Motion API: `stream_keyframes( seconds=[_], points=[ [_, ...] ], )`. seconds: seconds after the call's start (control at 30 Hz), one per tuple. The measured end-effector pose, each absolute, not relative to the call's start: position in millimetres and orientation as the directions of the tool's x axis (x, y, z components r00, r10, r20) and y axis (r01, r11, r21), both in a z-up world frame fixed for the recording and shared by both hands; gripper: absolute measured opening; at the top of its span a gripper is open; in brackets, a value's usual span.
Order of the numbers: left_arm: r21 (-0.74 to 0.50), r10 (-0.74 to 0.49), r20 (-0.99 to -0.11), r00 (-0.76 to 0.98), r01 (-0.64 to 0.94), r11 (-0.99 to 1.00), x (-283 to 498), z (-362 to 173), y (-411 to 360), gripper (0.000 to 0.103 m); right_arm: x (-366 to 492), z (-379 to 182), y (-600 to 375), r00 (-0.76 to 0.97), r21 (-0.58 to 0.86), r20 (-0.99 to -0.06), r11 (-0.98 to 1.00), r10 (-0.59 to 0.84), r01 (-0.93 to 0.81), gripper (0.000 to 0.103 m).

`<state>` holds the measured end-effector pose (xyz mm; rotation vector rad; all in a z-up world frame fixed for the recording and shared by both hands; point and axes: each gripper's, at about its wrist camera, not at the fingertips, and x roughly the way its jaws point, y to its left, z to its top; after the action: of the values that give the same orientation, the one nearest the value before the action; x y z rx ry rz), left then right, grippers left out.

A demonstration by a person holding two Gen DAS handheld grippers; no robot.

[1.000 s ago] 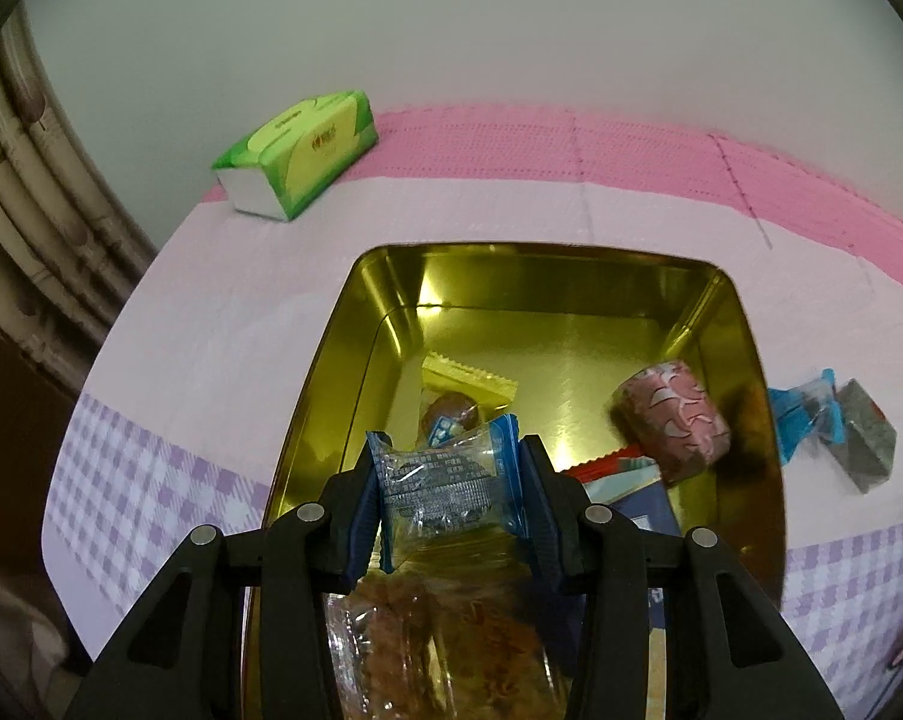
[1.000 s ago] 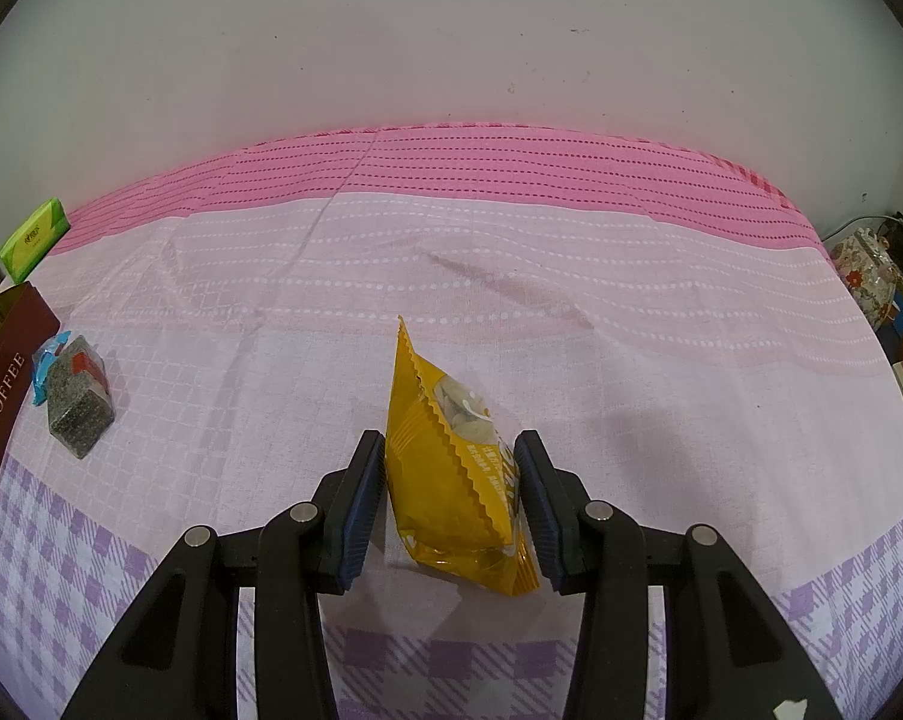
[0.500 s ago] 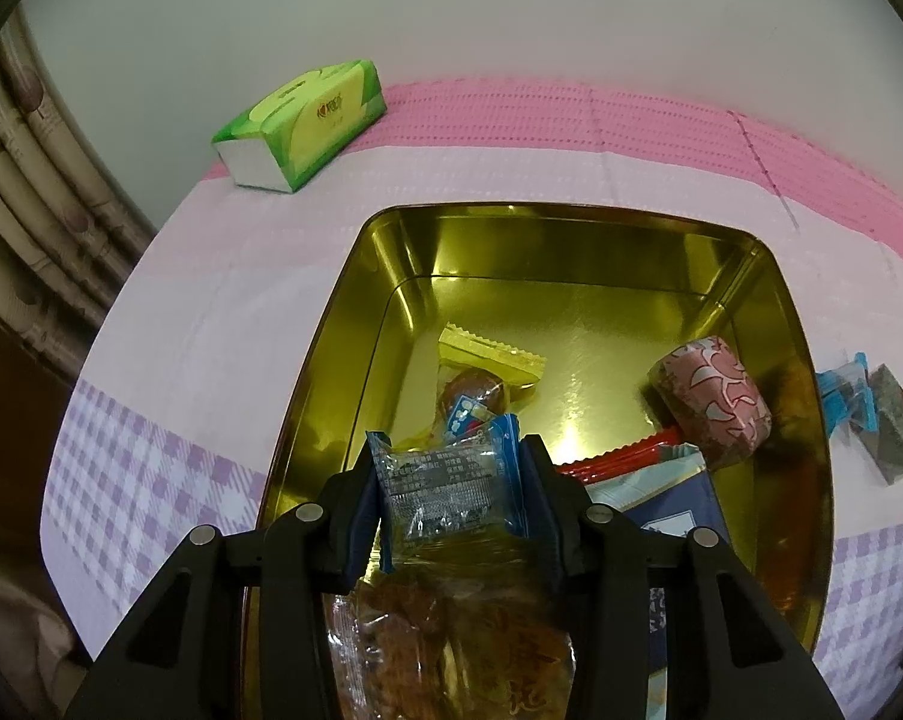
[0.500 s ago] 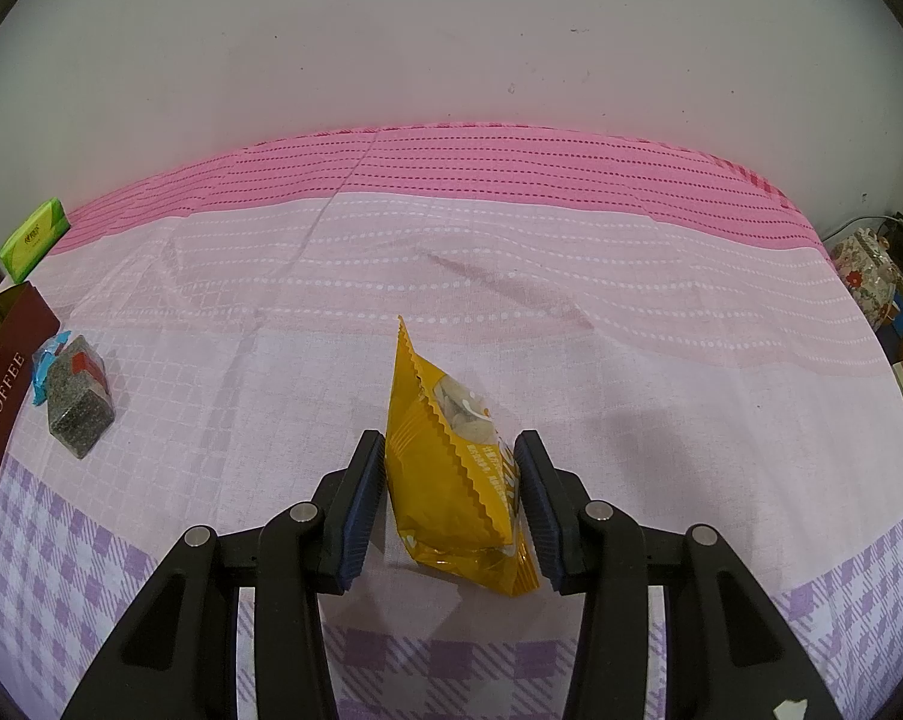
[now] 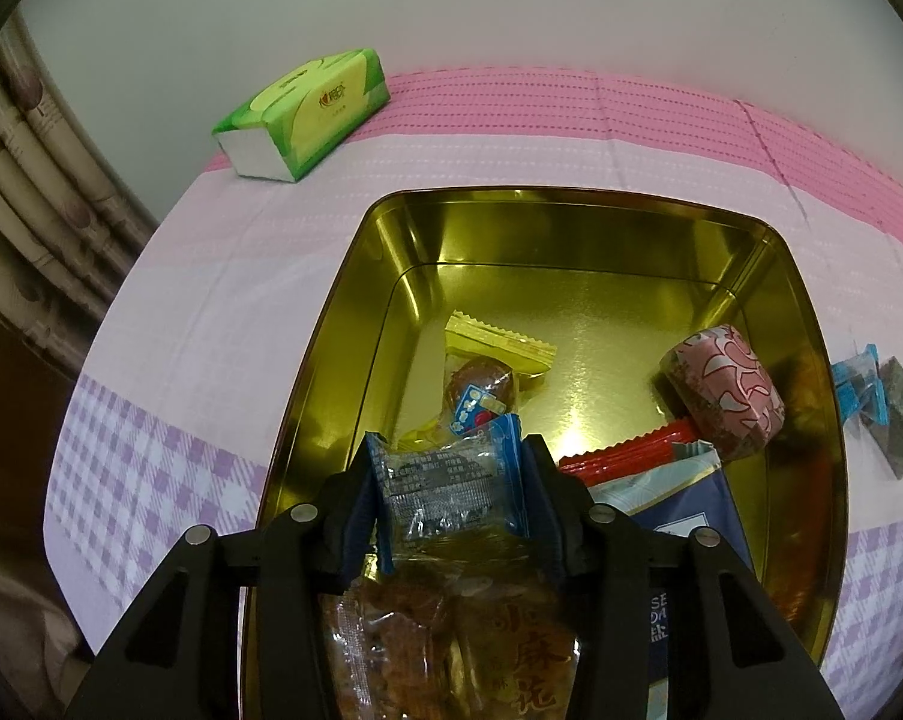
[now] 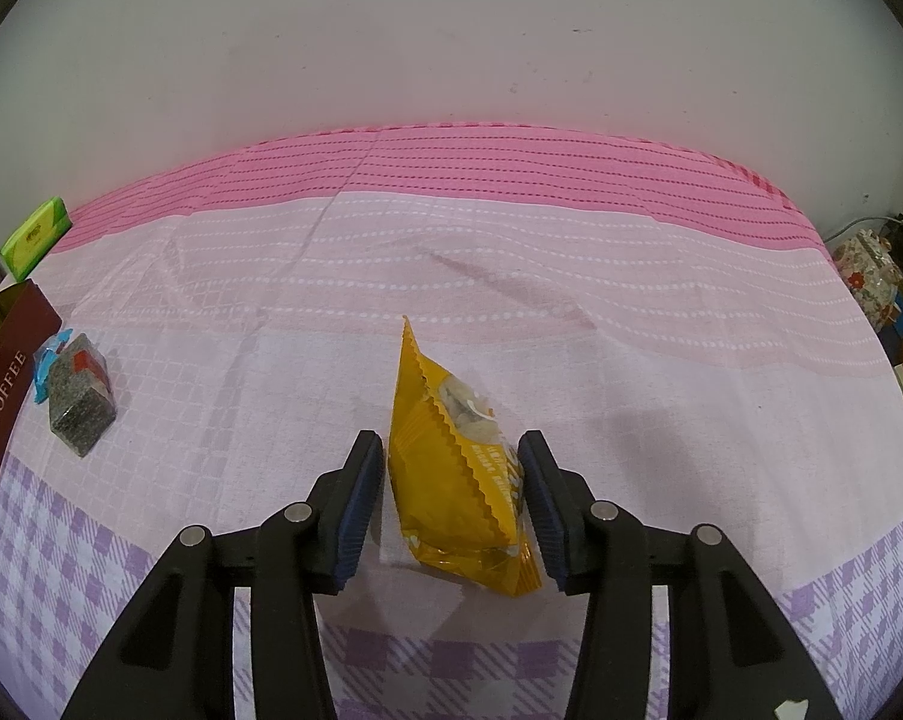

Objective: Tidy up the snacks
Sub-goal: 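Lower the blue-ended candy into the gold tin and open the left gripper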

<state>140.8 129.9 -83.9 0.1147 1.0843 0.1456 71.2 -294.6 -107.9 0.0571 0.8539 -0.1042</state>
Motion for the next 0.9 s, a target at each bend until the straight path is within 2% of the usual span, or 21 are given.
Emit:
stream_keyframes(
  seconds=[0.53, 0.9],
  points=[
    [0.201, 0.203, -0.853, 0.481, -0.057, 0.978, 134.8, -73.8, 124.6, 0.054, 70.6, -107.4, -293.5, 0.652, 0.006, -0.755, 0.994, -0.07, 0.113, 0.046],
    [0.245, 0.231, -0.806, 0.545, -0.049, 0.968, 127.1, -54.9, 114.9, 0.054, 70.9, -107.1, -293.5, 0.652, 0.006, -0.755, 0.994, -0.069, 0.113, 0.047]
  ],
)
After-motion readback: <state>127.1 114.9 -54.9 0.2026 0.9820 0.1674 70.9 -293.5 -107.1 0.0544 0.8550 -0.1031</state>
